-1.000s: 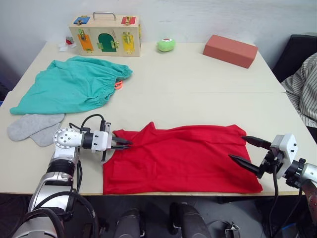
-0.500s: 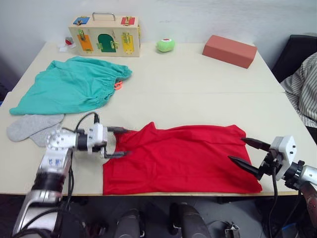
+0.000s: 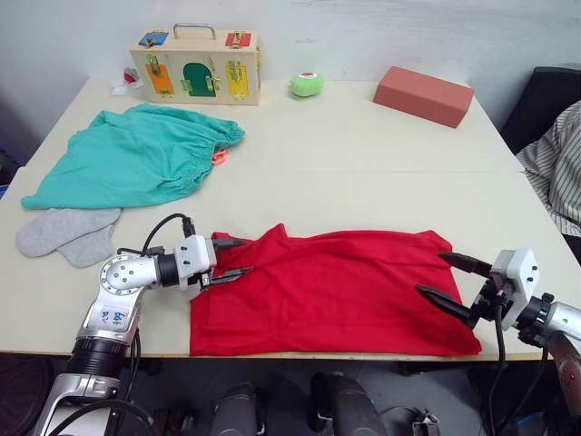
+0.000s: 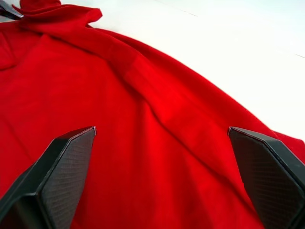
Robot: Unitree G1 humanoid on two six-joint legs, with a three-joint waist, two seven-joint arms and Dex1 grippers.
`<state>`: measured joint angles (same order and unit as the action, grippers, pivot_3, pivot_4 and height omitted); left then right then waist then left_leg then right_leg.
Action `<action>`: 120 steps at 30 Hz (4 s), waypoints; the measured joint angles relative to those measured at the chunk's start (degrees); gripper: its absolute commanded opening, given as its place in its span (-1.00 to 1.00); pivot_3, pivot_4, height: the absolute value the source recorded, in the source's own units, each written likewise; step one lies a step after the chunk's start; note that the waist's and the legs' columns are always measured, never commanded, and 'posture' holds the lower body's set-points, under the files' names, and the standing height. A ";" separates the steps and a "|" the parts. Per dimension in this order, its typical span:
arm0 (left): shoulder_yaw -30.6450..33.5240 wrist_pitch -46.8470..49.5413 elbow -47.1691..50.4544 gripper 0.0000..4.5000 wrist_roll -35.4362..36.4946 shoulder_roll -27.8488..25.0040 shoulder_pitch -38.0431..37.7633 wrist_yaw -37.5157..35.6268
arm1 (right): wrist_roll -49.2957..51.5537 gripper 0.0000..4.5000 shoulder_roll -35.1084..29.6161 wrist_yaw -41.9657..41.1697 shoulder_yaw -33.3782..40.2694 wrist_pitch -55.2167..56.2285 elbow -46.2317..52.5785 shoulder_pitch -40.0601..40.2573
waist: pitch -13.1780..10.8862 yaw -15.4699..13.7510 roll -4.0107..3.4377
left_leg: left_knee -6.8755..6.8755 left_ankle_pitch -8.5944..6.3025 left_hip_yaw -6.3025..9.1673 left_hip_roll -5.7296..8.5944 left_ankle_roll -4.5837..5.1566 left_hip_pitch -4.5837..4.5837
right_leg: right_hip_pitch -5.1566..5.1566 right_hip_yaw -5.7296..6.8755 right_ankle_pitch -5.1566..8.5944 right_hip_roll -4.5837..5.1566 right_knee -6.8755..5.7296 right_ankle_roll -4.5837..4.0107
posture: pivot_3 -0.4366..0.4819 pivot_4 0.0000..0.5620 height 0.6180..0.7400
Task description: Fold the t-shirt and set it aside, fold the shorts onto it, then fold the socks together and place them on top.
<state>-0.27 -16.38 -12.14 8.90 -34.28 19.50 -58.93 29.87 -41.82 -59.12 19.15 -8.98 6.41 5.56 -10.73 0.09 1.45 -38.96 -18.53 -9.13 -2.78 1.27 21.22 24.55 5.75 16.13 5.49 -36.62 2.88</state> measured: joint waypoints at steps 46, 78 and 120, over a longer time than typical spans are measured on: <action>-6.57 -19.14 -15.10 -0.57 11.30 -10.24 6.89 -26.35 | 0.82 1.00 1.42 -0.11 -1.05 -2.77 -1.09 1.06 | -0.01 0.20 -0.07 | 0.02 -0.09 0.12 -0.03 0.13 0.11 | -0.01 0.13 0.01 -0.04 0.16 -0.01 | -0.05 -0.47 1.00; -2.94 29.26 10.95 -0.98 6.35 6.65 -3.74 18.28 | -28.94 -1.00 27.36 33.99 -37.05 -6.91 -4.96 -29.34 | -0.09 1.49 -0.20 | 0.16 0.13 0.26 0.00 -0.24 0.28 | 0.14 0.22 0.07 -0.04 0.12 -0.10 | -0.05 -0.47 1.00; 3.49 27.41 4.42 -0.98 10.67 9.42 3.64 12.88 | -19.25 -1.00 20.62 34.85 -19.17 -7.11 6.19 -20.15 | 0.10 1.51 -0.21 | 0.92 0.52 0.33 0.00 -0.56 -0.02 | 0.08 0.26 0.10 -0.08 0.21 -0.15 | -0.05 -0.47 1.00</action>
<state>3.22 11.03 -7.72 19.57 -24.86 23.14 -46.05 10.62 -21.20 -24.27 -0.02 -16.08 12.60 -14.59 -10.64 1.60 1.23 -38.04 -18.01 -8.80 -2.78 0.71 21.20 24.63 6.01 16.23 5.41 -36.41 2.73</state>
